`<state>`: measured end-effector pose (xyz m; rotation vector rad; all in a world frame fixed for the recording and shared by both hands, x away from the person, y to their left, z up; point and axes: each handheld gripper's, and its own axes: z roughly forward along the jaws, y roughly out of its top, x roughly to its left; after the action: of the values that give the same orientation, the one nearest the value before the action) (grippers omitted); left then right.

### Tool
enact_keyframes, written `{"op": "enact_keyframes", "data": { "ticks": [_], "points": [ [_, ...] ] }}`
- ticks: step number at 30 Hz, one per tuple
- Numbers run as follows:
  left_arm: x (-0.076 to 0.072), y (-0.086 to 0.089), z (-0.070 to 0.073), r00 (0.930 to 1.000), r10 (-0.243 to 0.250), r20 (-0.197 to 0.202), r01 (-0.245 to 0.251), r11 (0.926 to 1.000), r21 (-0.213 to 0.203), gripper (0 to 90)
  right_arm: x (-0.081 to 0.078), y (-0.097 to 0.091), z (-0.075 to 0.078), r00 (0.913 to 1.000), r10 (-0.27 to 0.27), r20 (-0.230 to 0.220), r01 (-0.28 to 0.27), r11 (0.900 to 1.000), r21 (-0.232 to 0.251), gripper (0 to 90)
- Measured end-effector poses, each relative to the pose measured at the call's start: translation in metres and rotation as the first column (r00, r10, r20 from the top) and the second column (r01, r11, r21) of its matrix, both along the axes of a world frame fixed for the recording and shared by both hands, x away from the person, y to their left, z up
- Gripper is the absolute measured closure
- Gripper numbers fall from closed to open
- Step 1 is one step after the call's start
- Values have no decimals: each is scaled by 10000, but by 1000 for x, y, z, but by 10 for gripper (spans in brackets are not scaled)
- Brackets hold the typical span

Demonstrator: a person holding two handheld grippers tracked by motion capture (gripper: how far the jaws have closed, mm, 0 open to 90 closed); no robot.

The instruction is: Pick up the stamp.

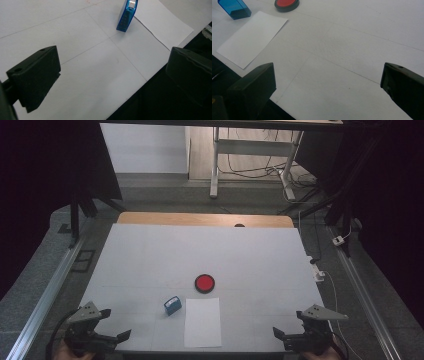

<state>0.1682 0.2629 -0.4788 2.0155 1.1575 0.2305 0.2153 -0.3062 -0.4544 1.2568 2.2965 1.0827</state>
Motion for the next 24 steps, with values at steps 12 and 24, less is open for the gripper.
{"op": "enact_keyframes", "data": {
  "ticks": [12, 24],
  "points": [
    [-1, -3, 2, 9998, 53, 172, -57, 9996, 263, 0, 0, 1, 0, 9999, 108, -69, -109, 9999, -95, 4],
    [-1, -6, 4, 9993, 105, 361, -117, 9994, 325, 0, 0, 1, -1, 9998, 176, -77, -177, 9998, -109, 4]
  ]
}}
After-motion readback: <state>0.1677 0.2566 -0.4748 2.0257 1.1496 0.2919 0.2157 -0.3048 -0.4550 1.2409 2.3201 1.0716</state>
